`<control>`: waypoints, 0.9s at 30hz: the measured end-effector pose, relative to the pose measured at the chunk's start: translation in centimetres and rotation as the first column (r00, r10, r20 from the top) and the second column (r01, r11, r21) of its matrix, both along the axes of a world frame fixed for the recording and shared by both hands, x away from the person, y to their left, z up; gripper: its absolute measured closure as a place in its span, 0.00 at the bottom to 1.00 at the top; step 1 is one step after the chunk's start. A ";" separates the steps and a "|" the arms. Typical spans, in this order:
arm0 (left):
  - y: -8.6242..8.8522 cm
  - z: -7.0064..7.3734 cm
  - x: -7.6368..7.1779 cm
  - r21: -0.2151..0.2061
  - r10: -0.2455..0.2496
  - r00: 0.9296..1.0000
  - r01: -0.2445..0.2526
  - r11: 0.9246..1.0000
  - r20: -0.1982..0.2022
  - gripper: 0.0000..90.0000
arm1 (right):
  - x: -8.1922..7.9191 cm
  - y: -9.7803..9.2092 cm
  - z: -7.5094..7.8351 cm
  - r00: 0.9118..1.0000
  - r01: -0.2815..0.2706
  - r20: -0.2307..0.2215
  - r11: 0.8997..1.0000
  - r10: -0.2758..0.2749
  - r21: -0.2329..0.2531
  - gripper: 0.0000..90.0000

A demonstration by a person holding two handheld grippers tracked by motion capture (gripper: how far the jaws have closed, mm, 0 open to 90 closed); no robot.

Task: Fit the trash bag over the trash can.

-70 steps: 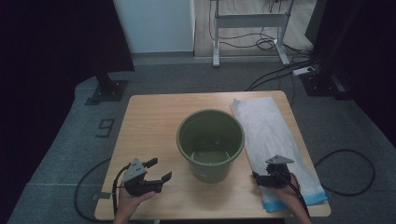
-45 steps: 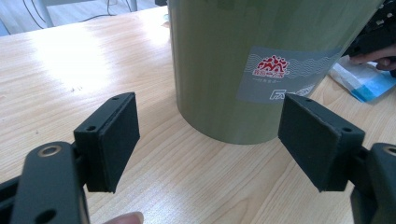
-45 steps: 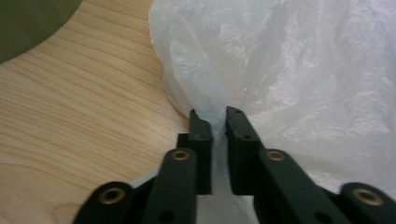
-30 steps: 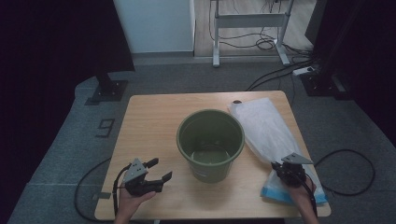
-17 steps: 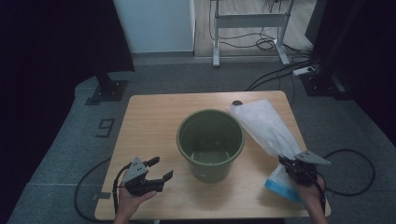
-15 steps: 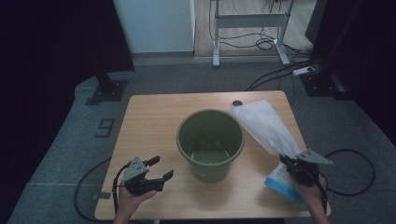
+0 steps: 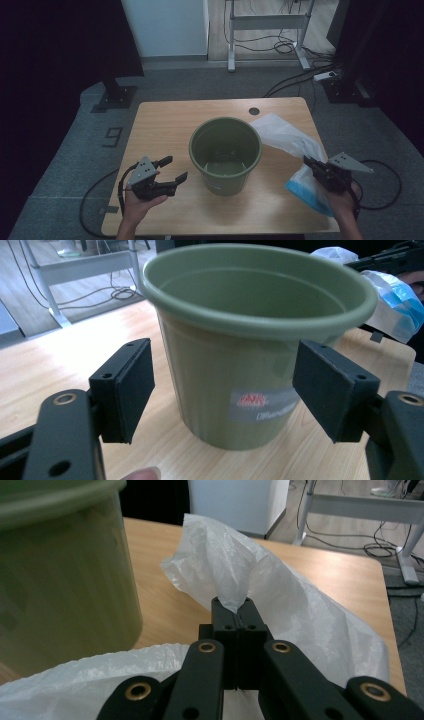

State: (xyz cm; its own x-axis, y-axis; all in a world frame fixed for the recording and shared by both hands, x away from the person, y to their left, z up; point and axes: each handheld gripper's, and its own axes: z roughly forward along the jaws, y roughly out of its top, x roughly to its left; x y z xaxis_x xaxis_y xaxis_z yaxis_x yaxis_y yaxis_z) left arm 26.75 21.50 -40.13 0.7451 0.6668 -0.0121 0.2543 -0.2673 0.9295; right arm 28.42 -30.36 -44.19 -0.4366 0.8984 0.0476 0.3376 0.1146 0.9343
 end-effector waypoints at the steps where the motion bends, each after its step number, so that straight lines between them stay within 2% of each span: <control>1: -0.1 0.2 0.1 0.000 0.000 1.000 0.000 1.000 0.001 0.27 | 0.0 0.0 0.4 1.000 0.000 0.007 1.000 0.000 0.007 0.99; 4: -0.4 0.5 0.3 -0.002 -0.004 1.000 0.004 1.000 -0.003 0.28 | 0.1 0.2 1.6 1.000 -0.008 0.026 1.000 0.007 0.025 0.99; 13: -1.0 1.1 0.5 -0.007 -0.016 1.000 0.016 1.000 -0.001 0.28 | 0.6 0.9 3.6 0.998 -0.022 0.058 0.999 0.020 0.031 0.99; 21: -1.3 1.8 0.5 -0.005 -0.022 1.000 0.022 1.000 0.007 0.29 | 0.8 1.3 6.3 0.994 -0.036 0.108 0.998 0.030 0.046 0.99; 27: -1.5 1.9 0.7 0.000 -0.027 1.000 0.027 1.000 0.003 0.29 | 0.8 1.4 7.3 0.992 -0.047 0.119 0.997 0.040 0.053 0.99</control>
State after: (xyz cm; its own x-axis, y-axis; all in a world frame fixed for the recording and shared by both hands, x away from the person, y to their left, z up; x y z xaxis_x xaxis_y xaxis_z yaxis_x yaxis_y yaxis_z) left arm 27.43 20.01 -38.27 0.7630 0.6463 -0.0101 0.2445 -0.2741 0.9301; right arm 29.21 -28.92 -36.91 -0.4805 0.8759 0.0429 0.2202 0.0732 0.9727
